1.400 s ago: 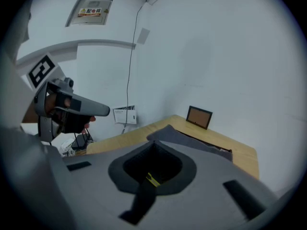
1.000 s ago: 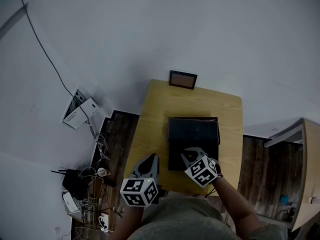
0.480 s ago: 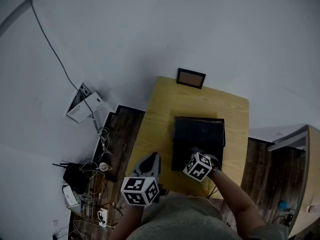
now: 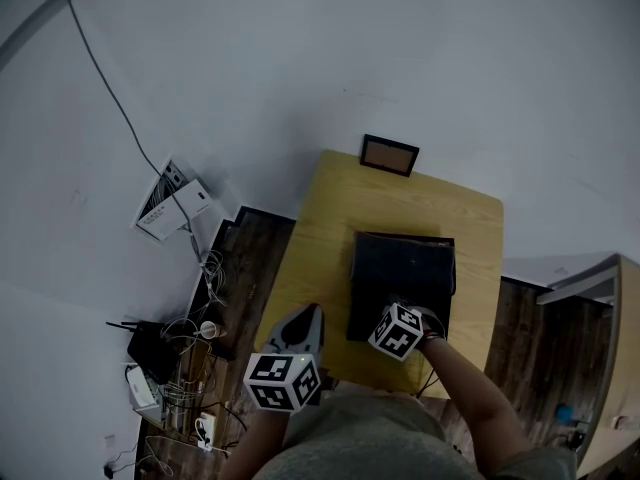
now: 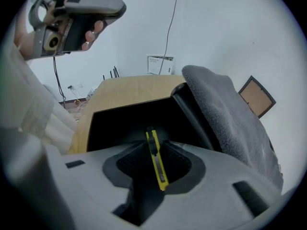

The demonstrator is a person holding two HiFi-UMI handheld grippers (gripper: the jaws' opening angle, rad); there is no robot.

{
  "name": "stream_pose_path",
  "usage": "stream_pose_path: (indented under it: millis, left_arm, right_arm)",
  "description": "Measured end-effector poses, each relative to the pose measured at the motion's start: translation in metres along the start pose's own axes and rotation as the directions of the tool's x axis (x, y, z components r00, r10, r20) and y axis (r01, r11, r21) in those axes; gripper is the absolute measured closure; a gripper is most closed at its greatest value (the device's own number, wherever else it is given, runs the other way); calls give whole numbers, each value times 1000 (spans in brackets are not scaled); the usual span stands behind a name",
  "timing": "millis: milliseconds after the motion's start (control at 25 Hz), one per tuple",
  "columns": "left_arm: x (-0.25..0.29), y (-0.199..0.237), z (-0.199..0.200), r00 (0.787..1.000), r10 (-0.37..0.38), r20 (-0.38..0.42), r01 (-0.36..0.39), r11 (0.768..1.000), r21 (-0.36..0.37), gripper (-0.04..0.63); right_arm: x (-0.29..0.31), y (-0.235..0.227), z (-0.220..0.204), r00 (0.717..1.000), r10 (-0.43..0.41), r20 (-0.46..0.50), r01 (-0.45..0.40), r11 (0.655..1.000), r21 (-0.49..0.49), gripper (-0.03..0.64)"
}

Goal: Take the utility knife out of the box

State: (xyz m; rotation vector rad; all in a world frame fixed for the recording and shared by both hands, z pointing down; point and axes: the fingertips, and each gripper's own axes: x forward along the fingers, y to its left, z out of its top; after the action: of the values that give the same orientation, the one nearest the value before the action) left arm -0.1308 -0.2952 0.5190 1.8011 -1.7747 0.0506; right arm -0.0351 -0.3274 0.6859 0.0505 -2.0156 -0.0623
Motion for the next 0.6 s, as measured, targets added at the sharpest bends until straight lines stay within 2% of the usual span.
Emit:
stream_pose_path:
  millis: [80,400,600]
  left_arm:
    - [-1,-1,0,1000,-3,1,3,1000,2,591]
    - [-8,-1,3,1000,-9,11,9,1000,8,591]
    - [-16,0,4,1000,-19,17,18,1000,13,591]
  right_arm:
    - [0,-3,0,1000,-28,-2,28,999,-16,561]
    - [-2,-1,-1,999,-43,-14,43,999,-24,563]
    - [-14,2,6,997,-71,15,71,997,-10,565]
